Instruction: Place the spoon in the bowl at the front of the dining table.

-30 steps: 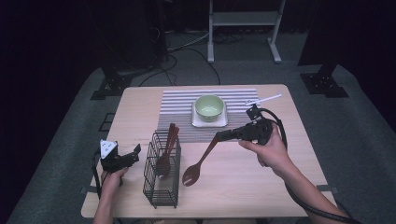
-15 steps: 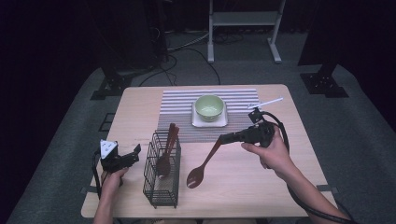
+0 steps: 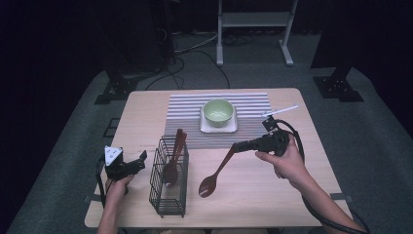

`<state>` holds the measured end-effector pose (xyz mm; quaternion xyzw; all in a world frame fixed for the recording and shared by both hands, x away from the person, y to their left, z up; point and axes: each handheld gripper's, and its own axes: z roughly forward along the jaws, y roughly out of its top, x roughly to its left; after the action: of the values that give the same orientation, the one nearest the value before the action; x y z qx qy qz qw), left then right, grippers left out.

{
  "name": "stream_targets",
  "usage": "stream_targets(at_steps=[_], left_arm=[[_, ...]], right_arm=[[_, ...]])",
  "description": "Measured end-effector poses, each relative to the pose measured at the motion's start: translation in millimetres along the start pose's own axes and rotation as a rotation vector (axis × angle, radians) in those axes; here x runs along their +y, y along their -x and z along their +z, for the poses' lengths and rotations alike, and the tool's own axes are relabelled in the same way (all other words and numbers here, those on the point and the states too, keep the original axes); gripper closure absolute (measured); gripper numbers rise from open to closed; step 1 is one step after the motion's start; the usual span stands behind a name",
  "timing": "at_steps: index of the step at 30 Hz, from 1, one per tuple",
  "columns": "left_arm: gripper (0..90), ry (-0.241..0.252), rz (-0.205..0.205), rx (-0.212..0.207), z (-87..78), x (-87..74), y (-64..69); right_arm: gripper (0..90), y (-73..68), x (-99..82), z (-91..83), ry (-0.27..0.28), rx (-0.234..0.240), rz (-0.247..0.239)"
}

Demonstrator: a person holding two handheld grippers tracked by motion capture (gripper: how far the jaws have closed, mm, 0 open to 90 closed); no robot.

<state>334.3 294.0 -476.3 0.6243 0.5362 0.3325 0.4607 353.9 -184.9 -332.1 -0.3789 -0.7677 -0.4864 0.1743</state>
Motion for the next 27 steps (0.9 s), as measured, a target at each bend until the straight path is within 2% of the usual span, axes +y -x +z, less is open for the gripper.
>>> stream_targets(at_steps=[27], left_arm=[[1.7,0.003,-0.003,0.002,0.1,-0.1,-0.1]], right_arm=[[82.7,25.1,-6.5,-12.2,0.029,-0.059,0.051]])
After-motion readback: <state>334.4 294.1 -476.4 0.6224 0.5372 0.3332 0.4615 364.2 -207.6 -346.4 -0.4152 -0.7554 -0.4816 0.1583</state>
